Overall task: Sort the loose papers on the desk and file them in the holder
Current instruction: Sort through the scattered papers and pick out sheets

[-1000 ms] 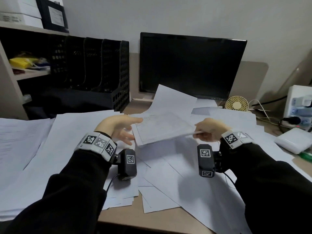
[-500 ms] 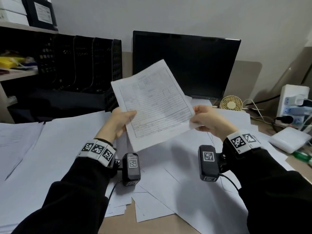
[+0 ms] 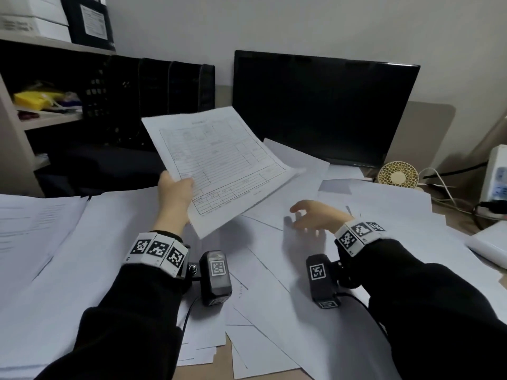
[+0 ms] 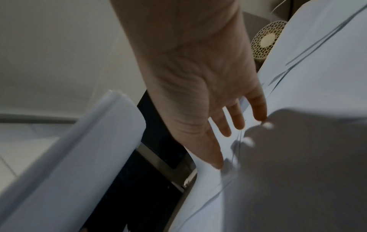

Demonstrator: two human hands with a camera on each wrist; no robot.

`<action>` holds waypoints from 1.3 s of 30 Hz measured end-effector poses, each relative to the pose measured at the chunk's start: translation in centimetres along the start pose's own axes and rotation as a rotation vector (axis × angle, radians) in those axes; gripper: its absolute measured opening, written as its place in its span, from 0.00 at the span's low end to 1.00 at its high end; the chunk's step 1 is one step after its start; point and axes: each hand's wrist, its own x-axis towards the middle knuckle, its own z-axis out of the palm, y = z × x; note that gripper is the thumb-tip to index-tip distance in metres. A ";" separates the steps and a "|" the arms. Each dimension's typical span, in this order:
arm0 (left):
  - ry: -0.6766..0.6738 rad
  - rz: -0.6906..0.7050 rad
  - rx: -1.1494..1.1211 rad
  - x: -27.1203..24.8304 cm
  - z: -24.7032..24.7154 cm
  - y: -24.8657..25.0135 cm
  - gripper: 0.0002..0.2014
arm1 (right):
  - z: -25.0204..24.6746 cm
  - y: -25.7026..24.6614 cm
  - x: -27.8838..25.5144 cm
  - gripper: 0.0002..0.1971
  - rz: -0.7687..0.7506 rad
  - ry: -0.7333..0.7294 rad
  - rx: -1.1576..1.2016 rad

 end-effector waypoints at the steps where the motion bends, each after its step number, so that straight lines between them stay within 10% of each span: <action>1: -0.009 -0.018 0.001 0.1 -0.2 -0.1 0.16 | 0.2 -0.2 0.3 0.27 -0.025 0.006 -0.047; 18: 0.001 -0.057 -0.015 0.3 -0.6 -0.1 0.15 | 1.1 -0.6 4.1 0.26 -0.052 0.206 -0.336; 21: -0.002 -0.054 -0.019 0.1 -0.6 0.0 0.15 | 0.4 0.2 3.8 0.05 -0.044 0.414 -0.128; 28: -0.045 -0.036 -0.019 -0.1 -0.6 0.1 0.15 | -4.5 4.5 2.6 0.11 -0.001 0.931 0.656; 39: -0.307 -0.092 0.210 -0.9 0.2 0.1 0.13 | -8.8 2.4 -0.6 0.06 -0.227 1.042 0.986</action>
